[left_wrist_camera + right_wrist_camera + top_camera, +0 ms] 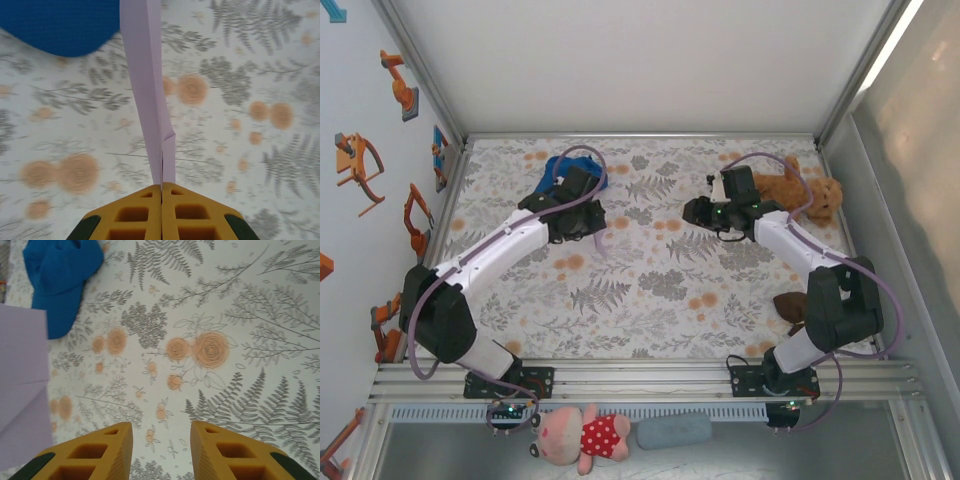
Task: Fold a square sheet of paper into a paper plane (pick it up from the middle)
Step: Turn over the paper at the center of the table.
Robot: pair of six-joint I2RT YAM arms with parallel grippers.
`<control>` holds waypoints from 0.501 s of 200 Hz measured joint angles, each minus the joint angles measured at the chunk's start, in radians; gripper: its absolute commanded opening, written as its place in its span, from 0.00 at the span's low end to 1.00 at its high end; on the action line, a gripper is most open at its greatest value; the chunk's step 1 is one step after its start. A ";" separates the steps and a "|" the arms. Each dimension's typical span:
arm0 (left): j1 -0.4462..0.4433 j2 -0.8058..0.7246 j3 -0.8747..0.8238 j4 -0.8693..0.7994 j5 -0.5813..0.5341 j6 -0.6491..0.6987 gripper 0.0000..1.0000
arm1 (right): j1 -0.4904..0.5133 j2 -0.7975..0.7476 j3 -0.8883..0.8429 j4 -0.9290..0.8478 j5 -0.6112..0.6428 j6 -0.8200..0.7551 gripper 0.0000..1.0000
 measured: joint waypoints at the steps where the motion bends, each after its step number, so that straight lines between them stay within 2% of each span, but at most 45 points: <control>1: -0.001 0.002 0.004 -0.008 -0.005 0.001 0.08 | 0.000 0.000 0.000 -0.001 0.002 0.000 0.35; 26: -0.037 0.108 0.135 -0.216 -0.177 0.025 0.08 | 0.000 -0.002 0.000 -0.023 0.066 -0.003 0.35; 46: -0.059 0.214 0.217 -0.324 -0.263 0.037 0.08 | 0.000 -0.011 0.000 -0.026 0.108 -0.002 0.35; 78: -0.090 0.369 0.299 -0.399 -0.288 0.046 0.09 | -0.004 -0.034 -0.012 -0.025 0.156 0.002 0.35; 100: -0.104 0.462 0.338 -0.397 -0.250 0.049 0.11 | -0.012 -0.051 -0.035 -0.026 0.183 0.011 0.34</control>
